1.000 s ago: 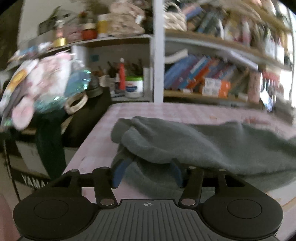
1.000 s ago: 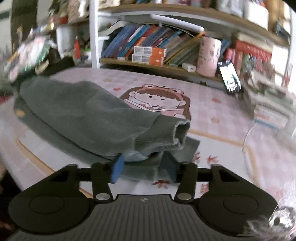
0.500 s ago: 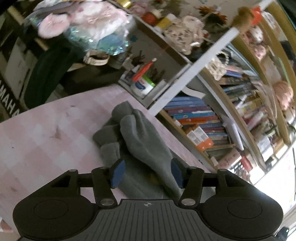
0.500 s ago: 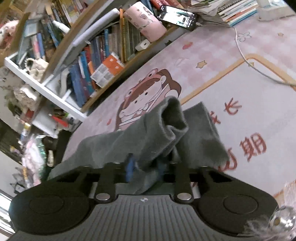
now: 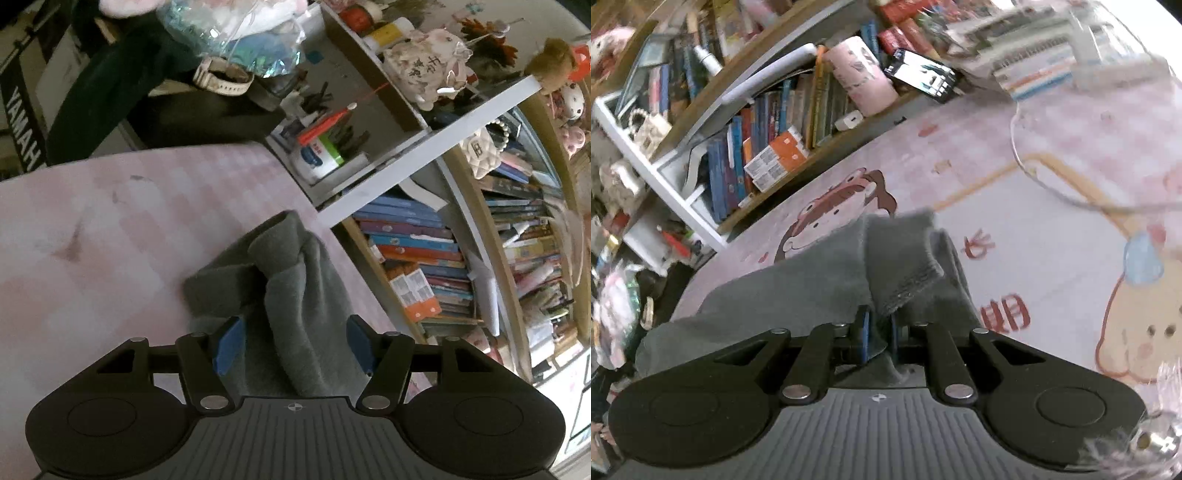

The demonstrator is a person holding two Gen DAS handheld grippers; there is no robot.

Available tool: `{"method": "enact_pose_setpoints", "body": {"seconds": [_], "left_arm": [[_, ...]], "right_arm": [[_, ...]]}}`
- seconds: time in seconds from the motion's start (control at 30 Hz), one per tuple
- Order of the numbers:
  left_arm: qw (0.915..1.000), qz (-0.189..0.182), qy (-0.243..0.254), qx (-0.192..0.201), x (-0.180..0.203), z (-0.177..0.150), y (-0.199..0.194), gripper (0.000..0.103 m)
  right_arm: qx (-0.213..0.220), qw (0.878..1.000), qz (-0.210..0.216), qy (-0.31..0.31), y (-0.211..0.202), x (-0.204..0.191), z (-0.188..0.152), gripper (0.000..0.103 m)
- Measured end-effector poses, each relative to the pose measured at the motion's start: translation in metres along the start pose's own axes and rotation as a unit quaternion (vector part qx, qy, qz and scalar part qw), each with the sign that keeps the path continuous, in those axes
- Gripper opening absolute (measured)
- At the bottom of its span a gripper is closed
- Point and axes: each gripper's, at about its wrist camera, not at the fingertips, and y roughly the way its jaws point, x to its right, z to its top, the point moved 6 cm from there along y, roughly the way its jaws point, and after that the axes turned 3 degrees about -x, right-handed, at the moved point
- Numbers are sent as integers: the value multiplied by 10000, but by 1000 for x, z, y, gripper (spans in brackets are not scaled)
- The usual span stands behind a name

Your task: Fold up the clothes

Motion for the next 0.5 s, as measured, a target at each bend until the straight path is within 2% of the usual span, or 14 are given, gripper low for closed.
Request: {"method": "enact_pose_setpoints", "body": {"seconds": [0.1, 0.3, 0.4, 0.43, 0.47, 0.5], "left_arm": [[9999, 8, 81, 153, 9, 4, -3, 62], [9994, 278, -89, -205, 3, 1, 20, 62], [9990, 266, -241, -274, 2, 6, 37, 57], [9991, 227, -263, -253, 3, 10, 40, 36], [9993, 174, -259, -202, 5, 14, 40, 4], [9995, 122, -255, -151, 7, 18, 39, 4]], "right_arm": [[43, 9999, 92, 43, -3, 5, -3, 11], [49, 9999, 83, -98, -2, -1, -6, 11], [52, 9998, 39, -177, 0, -3, -6, 11], [47, 9998, 26, -197, -1, -3, -6, 11], [39, 9998, 19, -206, -1, -3, -6, 11], [30, 9998, 11, -215, -1, -4, -5, 12]]}}
